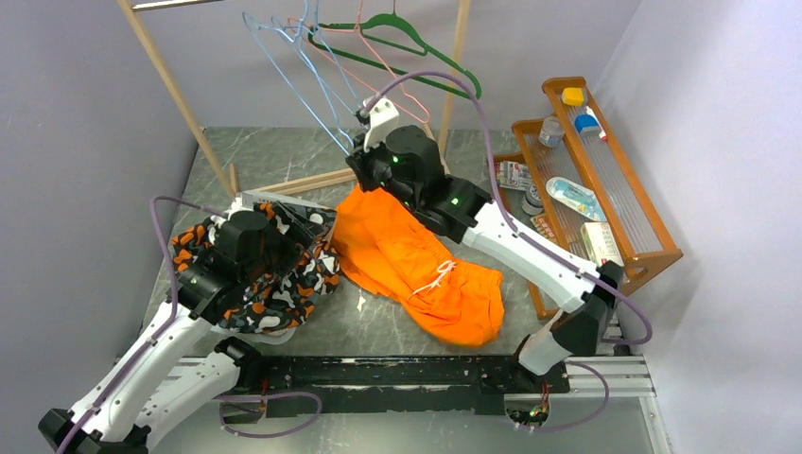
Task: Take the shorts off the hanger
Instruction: Place the hanger on the clothes rod.
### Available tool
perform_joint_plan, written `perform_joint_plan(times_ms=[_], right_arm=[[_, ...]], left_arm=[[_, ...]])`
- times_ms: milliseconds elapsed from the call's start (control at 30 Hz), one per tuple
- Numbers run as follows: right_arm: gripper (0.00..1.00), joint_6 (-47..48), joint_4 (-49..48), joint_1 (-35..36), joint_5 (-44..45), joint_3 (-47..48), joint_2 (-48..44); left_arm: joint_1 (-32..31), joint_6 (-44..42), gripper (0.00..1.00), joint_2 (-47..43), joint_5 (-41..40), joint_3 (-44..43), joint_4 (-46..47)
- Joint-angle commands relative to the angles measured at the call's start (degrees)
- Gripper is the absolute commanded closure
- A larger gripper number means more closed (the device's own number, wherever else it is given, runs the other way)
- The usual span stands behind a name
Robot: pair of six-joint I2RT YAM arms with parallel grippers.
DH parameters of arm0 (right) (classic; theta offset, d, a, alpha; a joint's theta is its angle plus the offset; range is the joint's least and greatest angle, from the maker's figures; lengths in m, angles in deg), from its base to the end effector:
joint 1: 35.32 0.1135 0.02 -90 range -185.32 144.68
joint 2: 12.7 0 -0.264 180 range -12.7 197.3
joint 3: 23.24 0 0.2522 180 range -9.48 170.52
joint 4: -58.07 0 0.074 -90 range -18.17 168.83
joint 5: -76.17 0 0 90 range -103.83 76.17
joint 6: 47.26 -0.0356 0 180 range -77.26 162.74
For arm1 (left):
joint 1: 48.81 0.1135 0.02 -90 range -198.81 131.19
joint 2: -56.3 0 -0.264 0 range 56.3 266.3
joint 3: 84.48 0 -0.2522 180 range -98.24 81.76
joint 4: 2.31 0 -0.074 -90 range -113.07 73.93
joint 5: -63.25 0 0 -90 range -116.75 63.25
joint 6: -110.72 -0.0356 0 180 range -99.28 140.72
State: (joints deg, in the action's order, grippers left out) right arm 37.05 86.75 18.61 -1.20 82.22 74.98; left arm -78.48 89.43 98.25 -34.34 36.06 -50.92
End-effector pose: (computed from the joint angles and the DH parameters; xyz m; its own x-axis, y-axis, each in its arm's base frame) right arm 0.2160 0.2834 0.4337 -0.1765 -0.0779 -0.9812 -0.6480 0.7595 0.0562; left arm 0.1394 -0.0740 0.3094 -0.5286 -0.7618 -0.3745 -0.2757 0.5713 -0.7731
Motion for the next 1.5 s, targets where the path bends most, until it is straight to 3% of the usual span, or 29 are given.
perform_joint_plan(times_ms=[0,633,1000,1367,1467], right_arm=[[1.0,2.3,-0.8,0.2,2.3,5.9,4.5],[1.0,4.3,2.7,-0.1,1.6,21.5,17.8],[1.0,1.5,4.0,-1.8,0.1,22.0,21.8],[1.0,-0.9,9.6,-3.1,-0.8,28.7,25.2],[0.76,-2.0,10.5,-3.1,-1.0,27.5,23.8]], left_arm=[[0.2,-2.7,0.01,1.1,3.6,-1.5,2.4],[0.3,-4.0,0.01,3.3,5.3,-3.9,2.8],[0.2,-5.3,0.01,2.4,7.3,-2.5,4.7],[0.2,-6.0,0.01,2.4,6.8,-3.7,2.8],[0.2,-6.3,0.01,2.6,8.0,-2.9,4.2]])
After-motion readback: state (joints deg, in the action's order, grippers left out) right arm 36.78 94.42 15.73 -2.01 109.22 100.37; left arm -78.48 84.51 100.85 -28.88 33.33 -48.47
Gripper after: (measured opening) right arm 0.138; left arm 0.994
